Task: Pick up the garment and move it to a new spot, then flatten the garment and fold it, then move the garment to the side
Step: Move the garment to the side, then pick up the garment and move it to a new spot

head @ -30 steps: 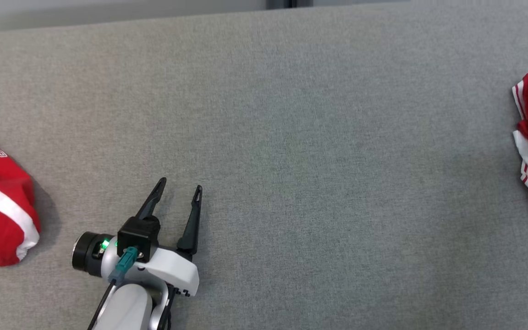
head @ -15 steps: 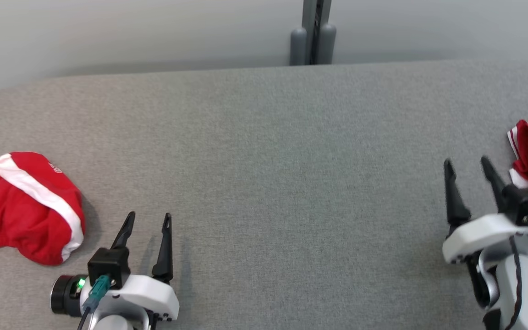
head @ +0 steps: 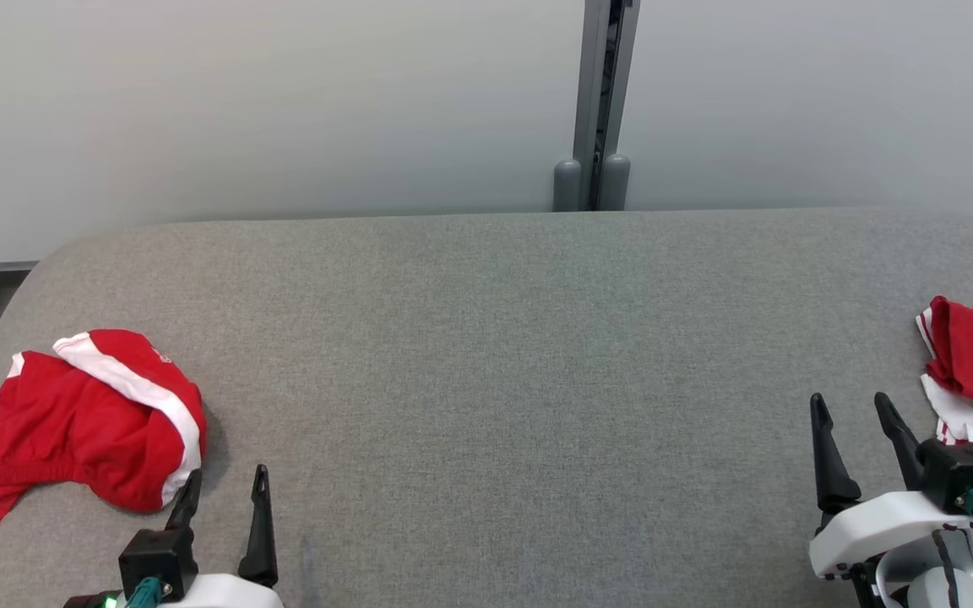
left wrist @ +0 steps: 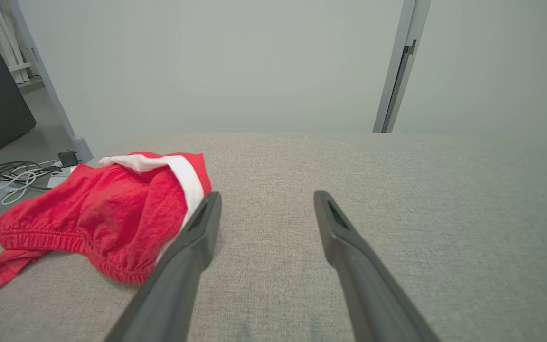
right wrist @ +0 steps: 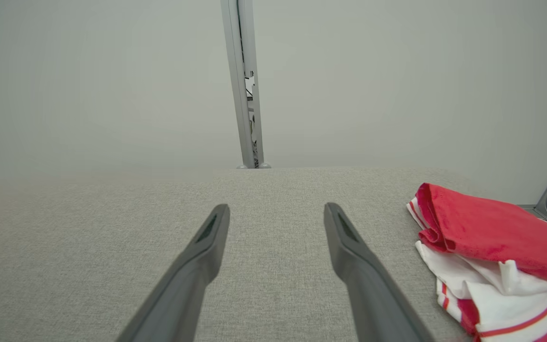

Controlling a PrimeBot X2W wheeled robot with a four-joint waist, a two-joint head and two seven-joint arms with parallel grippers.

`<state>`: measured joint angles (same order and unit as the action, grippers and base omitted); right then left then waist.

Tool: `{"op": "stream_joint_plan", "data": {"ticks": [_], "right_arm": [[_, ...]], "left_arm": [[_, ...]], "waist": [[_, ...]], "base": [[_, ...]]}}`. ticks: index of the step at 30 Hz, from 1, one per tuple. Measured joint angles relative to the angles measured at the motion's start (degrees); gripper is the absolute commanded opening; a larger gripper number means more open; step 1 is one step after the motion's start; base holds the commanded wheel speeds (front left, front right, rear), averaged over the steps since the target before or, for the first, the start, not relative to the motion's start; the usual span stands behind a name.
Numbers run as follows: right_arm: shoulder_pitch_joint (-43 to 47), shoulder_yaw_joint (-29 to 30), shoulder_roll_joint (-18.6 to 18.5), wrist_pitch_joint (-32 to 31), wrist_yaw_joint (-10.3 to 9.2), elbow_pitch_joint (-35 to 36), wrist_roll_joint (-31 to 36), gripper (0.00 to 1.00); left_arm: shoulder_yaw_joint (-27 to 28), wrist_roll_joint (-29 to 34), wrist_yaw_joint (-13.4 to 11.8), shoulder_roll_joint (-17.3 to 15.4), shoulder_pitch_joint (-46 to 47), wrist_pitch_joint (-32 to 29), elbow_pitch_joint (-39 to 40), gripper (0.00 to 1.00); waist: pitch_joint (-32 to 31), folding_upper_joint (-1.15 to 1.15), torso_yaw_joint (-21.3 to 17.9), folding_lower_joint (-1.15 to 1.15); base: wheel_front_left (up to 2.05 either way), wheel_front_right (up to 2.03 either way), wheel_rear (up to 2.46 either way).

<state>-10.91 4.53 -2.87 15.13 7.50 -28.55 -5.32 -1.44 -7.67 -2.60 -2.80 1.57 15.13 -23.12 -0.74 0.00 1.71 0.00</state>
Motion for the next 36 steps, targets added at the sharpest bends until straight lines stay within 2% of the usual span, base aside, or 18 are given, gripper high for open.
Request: {"op": "stream_joint_plan", "data": {"ticks": [11,18,24,36], "right_arm": [[1.8,-3.4,0.1,0.0,-0.01,-0.3,-2.8,1.0],[1.8,-5.3,0.1,0.0,-0.01,-0.7,-3.2,1.0],[2.0,-6.8,0.1,0.0,0.0,-0.3,-3.4,1.0],[2.3,-9.7,0.1,0.0,-0.01,0.0,-5.2,1.0]], "left_arm": [[1.7,-1.1,-0.1,0.0,-1.8,0.0,0.9,1.0],[1.9,-1.4,-0.4,0.0,-1.8,0.0,1.1,1.0],[2.5,-0.6,0.0,0.1,-1.3,0.0,1.0,1.0],[5.5,-0.1,0.0,0.0,-2.0,0.0,0.5,1.0]], "waist": [[-1.0,0.0,-0.2,0.0],[-0.3,0.0,1.4,0.0],[0.3,0.0,5.4,0.0],[1.1,0.0,16.8,0.0]], "base": [[0.0,0.0,0.0],[0.0,0.0,0.0],[0.0,0.0,0.0],[0.0,0.0,0.0]]}}
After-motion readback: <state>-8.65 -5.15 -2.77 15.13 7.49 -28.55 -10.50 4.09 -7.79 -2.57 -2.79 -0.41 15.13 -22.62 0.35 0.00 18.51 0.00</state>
